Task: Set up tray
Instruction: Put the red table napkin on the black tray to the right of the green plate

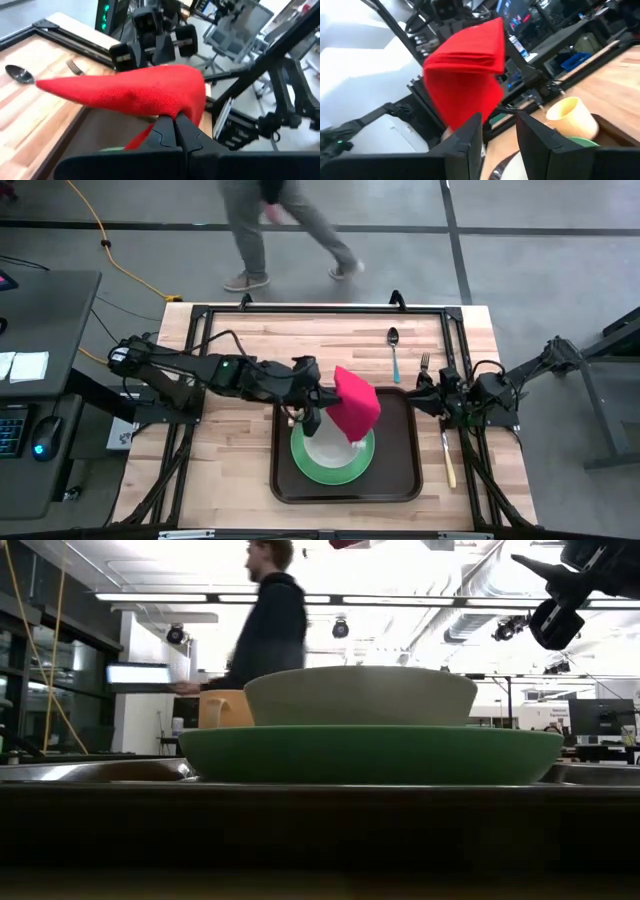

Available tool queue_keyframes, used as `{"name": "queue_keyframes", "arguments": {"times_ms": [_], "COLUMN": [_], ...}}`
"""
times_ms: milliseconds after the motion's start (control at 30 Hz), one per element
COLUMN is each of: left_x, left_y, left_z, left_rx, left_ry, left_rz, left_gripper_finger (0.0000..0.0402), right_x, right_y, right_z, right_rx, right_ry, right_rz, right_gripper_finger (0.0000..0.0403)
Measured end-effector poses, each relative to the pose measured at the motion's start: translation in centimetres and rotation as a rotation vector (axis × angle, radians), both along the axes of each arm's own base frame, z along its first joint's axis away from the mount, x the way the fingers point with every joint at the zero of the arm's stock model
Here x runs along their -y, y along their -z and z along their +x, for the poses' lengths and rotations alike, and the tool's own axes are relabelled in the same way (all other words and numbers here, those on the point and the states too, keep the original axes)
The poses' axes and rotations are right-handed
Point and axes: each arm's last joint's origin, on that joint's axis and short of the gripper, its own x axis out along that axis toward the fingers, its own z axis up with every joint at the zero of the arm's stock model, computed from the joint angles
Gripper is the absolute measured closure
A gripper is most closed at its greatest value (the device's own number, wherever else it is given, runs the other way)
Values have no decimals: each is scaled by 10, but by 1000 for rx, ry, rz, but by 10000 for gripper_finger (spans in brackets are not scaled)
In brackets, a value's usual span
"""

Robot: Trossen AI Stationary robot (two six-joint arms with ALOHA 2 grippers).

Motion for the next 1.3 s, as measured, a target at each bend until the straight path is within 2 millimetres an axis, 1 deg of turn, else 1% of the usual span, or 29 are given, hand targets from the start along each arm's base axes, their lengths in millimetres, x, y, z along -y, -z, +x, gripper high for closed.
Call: {"name": "queue_keyframes", "arguments": {"times_ms": [133,333,400,567,667,767,933,1133,1300], "left_x": [-7,-20,-24,-34,-38,-40,-42,-46,-46], "left_y": [9,15,18,20,21,22,23,23,23], "left_z": [8,18,20,23,25,27,27,28,28], "left_rx": [-34,-41,-60,-62,-69,-65,-72,-73,-74], "left_ry": [-3,-13,-12,-32,-22,-27,-31,-41,-40], "left_rz": [0,-7,-3,-1,-1,0,4,6,8], "left_gripper_finger": [392,392,392,392,392,392,392,392,392], "right_x": [-3,-6,-6,-8,-10,-12,-14,-18,-19], "right_y": [-1,-1,-1,-4,-10,-18,-20,-15,-20], "right_z": [5,10,12,15,18,23,30,40,48], "right_rx": [20,32,42,48,50,58,23,-43,-52], "right_ry": [-20,-28,-28,-30,-40,-40,-14,10,16], "right_rz": [0,6,11,13,11,-5,-19,-14,-22], "right_gripper_finger": [304,304,304,302,291,270,242,230,228]}}
